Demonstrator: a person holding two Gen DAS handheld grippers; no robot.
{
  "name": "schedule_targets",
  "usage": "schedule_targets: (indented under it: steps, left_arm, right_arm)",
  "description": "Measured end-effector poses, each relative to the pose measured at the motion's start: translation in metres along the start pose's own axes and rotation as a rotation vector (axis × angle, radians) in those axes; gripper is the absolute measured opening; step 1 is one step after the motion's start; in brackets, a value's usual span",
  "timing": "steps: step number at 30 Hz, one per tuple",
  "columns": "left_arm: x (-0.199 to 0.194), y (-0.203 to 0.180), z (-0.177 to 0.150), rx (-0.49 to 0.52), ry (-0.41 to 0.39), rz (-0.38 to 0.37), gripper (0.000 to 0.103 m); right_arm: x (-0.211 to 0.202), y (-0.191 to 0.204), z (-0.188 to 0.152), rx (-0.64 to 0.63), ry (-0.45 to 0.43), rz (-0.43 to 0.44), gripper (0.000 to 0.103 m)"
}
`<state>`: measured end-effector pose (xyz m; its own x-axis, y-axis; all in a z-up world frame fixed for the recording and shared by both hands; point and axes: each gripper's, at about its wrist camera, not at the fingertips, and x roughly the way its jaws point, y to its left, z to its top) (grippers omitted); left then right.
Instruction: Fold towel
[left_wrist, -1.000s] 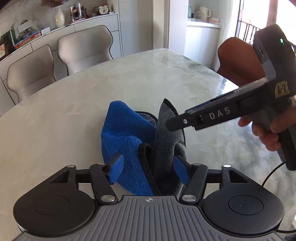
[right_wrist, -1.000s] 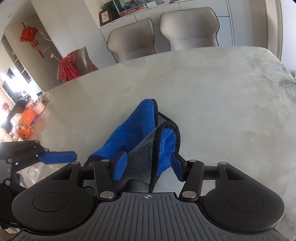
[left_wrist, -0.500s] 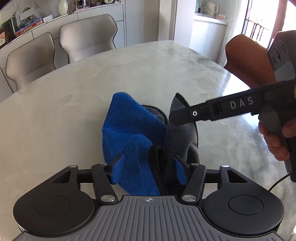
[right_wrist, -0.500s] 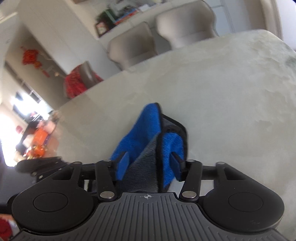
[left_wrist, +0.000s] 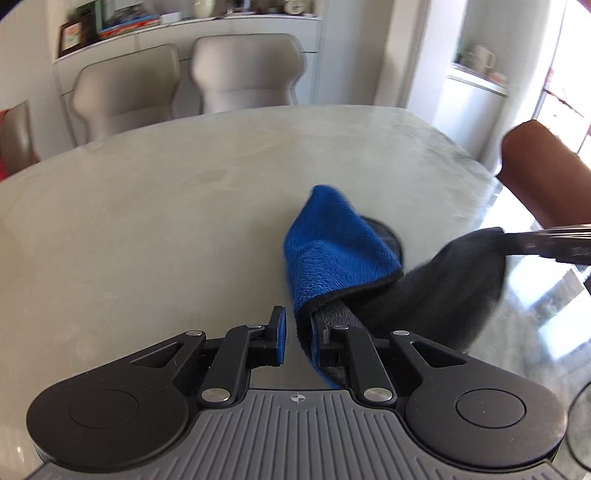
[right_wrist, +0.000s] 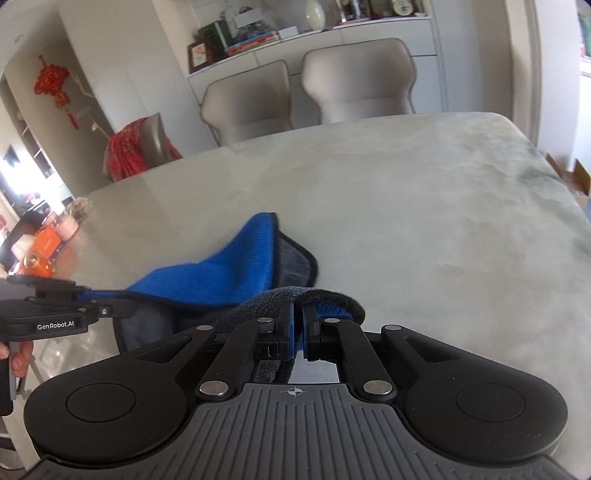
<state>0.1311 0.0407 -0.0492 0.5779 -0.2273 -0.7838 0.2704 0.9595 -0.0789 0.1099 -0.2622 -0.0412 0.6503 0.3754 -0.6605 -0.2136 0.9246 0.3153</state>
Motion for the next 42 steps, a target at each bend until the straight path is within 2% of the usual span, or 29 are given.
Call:
schedule_targets:
  steps: [5,8,13,15,17,19,22,25,27,32,37,40,42]
  left_arm:
    - [-0.018,0.018,-0.036,-0.134,0.042,0.002,0.012]
    - [-0.026,0.021,-0.057,-0.161,0.076,0.005,0.012]
    - [-0.035,0.027,-0.077,-0.173,0.138,0.026,0.014]
    - [-0.036,0.029,-0.080,-0.158,0.162,0.034,0.018]
    - [-0.038,0.030,-0.080,-0.133,0.176,0.049,0.028]
    - [-0.041,0.027,-0.075,-0.101,0.177,0.053,0.030]
    - [-0.045,0.020,-0.061,-0.054,0.158,0.044,0.032]
    - [-0.051,0.013,-0.043,-0.022,0.121,0.004,0.048]
    - [-0.052,0.007,-0.033,-0.002,0.090,-0.012,0.052]
    - [-0.031,-0.016,-0.017,0.073,0.038,-0.060,0.055]
    - [0.007,-0.052,-0.022,0.203,0.081,-0.072,0.055]
    - [0.026,-0.060,-0.028,0.231,0.119,-0.045,0.055]
    - [0.034,-0.061,-0.032,0.244,0.128,-0.016,0.054]
  right_arm:
    - [-0.031,-0.012,-0.021,0.060,0.024,-0.042,0.005]
    - [-0.038,-0.014,-0.035,0.094,0.069,-0.021,0.005]
    - [-0.042,-0.005,-0.056,0.085,0.152,0.009,0.005]
    - [-0.040,-0.004,-0.063,0.095,0.206,0.033,0.007]
    - [-0.037,-0.006,-0.069,0.112,0.270,0.038,0.010]
    - [-0.037,-0.010,-0.070,0.129,0.289,0.031,0.014]
    - [-0.043,-0.015,-0.060,0.126,0.251,-0.003,0.031]
    - [-0.049,-0.016,-0.039,0.089,0.175,-0.010,0.034]
    - [-0.047,-0.016,-0.027,0.082,0.143,0.007,0.036]
    - [0.006,-0.004,0.001,0.013,0.135,0.043,0.037]
    - [0.077,0.014,0.014,-0.032,0.196,0.076,0.037]
    - [0.098,0.022,0.013,-0.054,0.249,0.040,0.037]
    - [0.103,0.023,0.011,-0.051,0.250,0.054,0.037]
